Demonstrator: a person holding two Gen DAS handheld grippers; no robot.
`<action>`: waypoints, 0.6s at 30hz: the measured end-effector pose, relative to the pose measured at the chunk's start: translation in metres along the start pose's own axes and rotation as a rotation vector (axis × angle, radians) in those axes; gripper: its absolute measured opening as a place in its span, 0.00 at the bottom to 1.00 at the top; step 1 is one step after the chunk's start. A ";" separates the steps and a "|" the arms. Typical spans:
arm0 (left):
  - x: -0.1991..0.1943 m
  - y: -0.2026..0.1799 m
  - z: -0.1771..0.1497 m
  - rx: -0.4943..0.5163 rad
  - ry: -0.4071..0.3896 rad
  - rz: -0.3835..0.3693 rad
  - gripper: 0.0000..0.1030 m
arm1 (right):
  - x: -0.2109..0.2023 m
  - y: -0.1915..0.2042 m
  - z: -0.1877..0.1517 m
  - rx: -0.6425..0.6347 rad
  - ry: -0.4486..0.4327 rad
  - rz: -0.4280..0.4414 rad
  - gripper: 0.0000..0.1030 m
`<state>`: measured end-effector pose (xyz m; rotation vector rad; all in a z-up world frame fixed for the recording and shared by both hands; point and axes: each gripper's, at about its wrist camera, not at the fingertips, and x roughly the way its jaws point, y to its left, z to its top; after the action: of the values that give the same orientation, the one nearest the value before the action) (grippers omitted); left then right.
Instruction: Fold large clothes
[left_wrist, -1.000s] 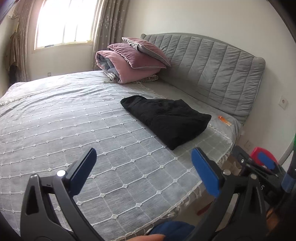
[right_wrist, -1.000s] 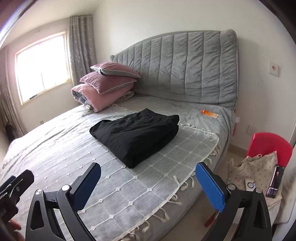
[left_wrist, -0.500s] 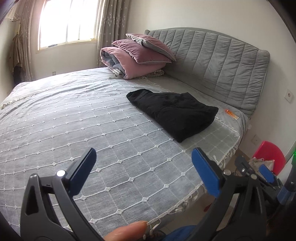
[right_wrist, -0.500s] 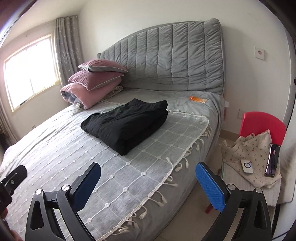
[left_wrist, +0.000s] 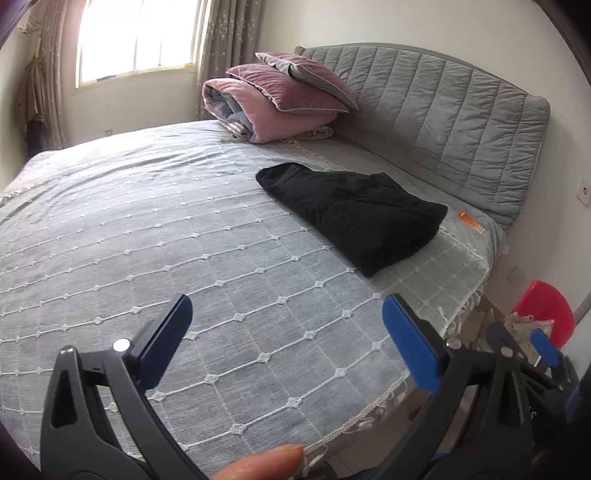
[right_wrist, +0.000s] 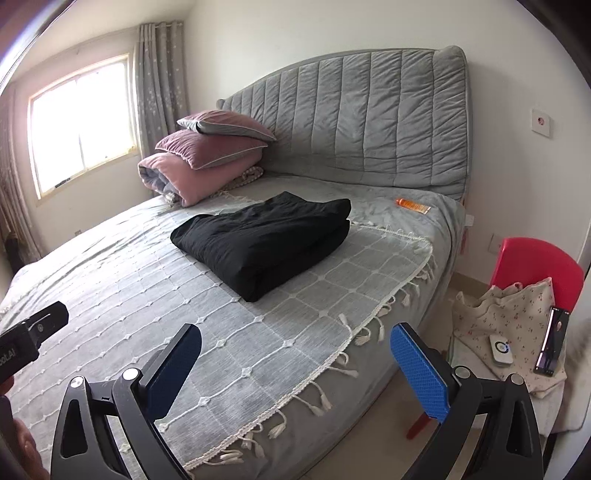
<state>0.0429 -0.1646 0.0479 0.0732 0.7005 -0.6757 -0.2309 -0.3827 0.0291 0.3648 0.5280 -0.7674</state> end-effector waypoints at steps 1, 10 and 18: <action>0.002 -0.001 0.001 -0.001 0.004 -0.008 0.99 | 0.001 0.000 0.000 0.001 0.005 -0.006 1.00; 0.013 -0.001 0.000 -0.004 0.040 -0.024 0.99 | 0.009 0.003 0.000 -0.023 0.034 -0.039 1.00; 0.014 -0.007 -0.002 0.009 0.052 -0.021 0.99 | 0.010 0.004 -0.001 -0.027 0.040 -0.058 1.00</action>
<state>0.0458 -0.1770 0.0384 0.0918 0.7495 -0.6991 -0.2216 -0.3851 0.0233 0.3412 0.5881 -0.8100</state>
